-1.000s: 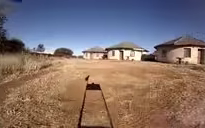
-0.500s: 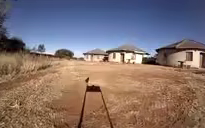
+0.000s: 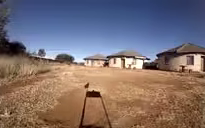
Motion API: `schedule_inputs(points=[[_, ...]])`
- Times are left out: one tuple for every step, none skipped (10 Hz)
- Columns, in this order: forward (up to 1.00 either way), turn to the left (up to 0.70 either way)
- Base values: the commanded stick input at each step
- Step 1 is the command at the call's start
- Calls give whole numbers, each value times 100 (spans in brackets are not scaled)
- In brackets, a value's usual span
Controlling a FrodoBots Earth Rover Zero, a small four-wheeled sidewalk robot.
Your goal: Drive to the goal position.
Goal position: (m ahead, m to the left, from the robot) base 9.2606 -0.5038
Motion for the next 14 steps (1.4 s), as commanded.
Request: schedule_inputs(points=[[50,0],[50,0],[50,0],[50,0],[50,0],[50,0],[50,0],[50,0],[50,0],[50,0],[50,0],[50,0],[50,0],[50,0]])
